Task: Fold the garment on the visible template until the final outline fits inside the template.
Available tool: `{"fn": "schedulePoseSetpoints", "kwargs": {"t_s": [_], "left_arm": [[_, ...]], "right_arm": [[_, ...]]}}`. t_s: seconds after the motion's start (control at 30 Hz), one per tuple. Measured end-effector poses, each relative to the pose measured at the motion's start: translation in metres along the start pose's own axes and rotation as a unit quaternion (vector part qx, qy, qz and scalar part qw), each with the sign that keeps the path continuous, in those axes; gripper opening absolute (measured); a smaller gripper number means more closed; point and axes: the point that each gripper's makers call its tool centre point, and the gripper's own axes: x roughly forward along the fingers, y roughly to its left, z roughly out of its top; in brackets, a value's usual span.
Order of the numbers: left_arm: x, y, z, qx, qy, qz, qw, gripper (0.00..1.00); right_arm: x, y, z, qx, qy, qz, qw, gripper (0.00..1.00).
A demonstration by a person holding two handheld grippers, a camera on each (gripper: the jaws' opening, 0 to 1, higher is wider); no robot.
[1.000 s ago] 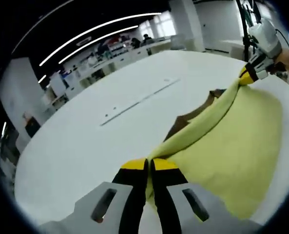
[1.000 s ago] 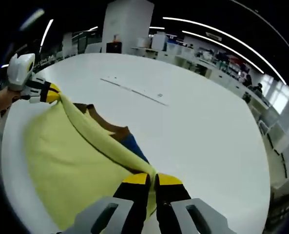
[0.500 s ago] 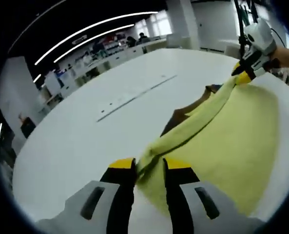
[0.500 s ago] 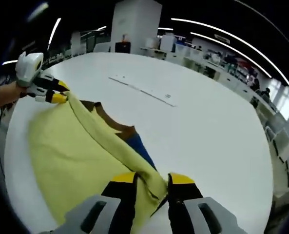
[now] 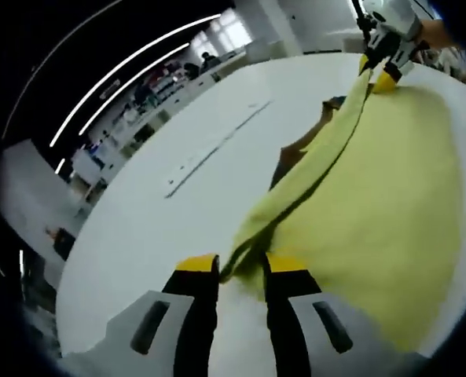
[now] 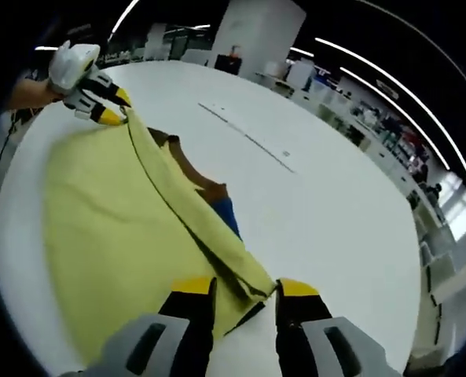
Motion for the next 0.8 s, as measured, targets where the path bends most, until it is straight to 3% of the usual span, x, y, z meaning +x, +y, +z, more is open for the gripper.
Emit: {"fn": "schedulePoseSetpoints", "kwargs": {"t_s": [0.17, 0.27, 0.47, 0.5, 0.6, 0.73, 0.8], "left_arm": [[0.001, 0.005, 0.000, -0.009, -0.004, 0.007, 0.9999, 0.07], [0.002, 0.007, 0.000, -0.033, -0.010, 0.003, 0.9994, 0.07], [0.006, 0.019, 0.001, -0.111, -0.019, 0.019, 0.9935, 0.04], [0.006, 0.021, 0.001, -0.134, -0.020, 0.021, 0.9906, 0.05], [0.007, 0.025, 0.006, -0.198, -0.031, 0.027, 0.9794, 0.06], [0.009, 0.028, 0.003, -0.245, -0.023, 0.033, 0.9687, 0.06], [0.009, 0.029, 0.001, -0.267, -0.023, 0.034, 0.9629, 0.06]], "right_arm": [[0.000, -0.008, 0.000, -0.011, 0.000, -0.015, 0.9998, 0.13], [-0.002, -0.013, 0.004, 0.056, -0.022, -0.013, 0.9981, 0.08], [-0.002, -0.025, 0.010, 0.113, -0.044, -0.025, 0.9923, 0.04], [-0.001, -0.027, 0.011, 0.134, -0.049, -0.027, 0.9894, 0.04], [0.004, -0.032, 0.009, 0.258, -0.060, -0.023, 0.9640, 0.05], [0.009, -0.040, 0.000, 0.302, -0.050, -0.044, 0.9511, 0.01], [0.011, -0.041, -0.002, 0.347, -0.052, -0.043, 0.9356, 0.01]]}}
